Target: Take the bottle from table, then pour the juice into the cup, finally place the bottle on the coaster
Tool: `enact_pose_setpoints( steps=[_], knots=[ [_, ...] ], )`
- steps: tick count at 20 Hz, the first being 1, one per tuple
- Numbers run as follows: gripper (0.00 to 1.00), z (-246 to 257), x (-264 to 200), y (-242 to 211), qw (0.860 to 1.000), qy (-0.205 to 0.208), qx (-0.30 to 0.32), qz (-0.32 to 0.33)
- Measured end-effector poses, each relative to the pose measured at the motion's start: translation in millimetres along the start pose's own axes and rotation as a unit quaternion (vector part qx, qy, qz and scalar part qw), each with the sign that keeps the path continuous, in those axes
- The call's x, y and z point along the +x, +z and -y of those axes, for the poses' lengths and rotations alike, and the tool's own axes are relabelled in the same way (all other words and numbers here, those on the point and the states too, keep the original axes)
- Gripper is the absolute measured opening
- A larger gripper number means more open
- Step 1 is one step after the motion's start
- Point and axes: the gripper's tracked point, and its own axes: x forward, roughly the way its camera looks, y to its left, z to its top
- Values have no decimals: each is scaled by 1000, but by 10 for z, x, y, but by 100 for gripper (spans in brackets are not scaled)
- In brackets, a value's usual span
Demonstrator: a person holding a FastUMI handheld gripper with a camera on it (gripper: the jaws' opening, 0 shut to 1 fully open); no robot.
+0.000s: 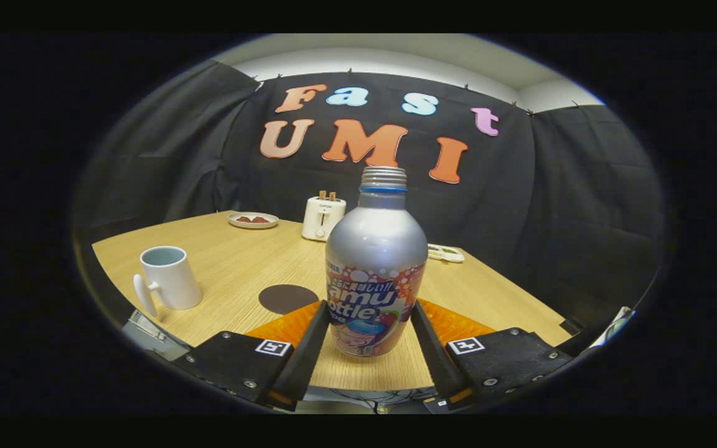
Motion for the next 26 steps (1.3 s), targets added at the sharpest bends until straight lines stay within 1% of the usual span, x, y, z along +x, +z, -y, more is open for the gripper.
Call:
enact_pose_setpoints(
  steps=[2, 5, 9, 14, 21, 24, 26],
  knots=[
    [77, -93, -25, 51, 1000, -1, -28, 5],
    [77, -282, -25, 121, 997, 10, -73, 13],
    [77, -477, 2, 244, 987, 10, -157, 23],
    [77, -611, 22, 338, 978, 11, -205, 27],
    [77, -766, 1, 360, 958, 17, -286, 27],
    [77, -840, -4, 410, 946, 13, -323, 34],
    [76, -912, 42, 439, 934, 14, -354, 39]
  ],
)
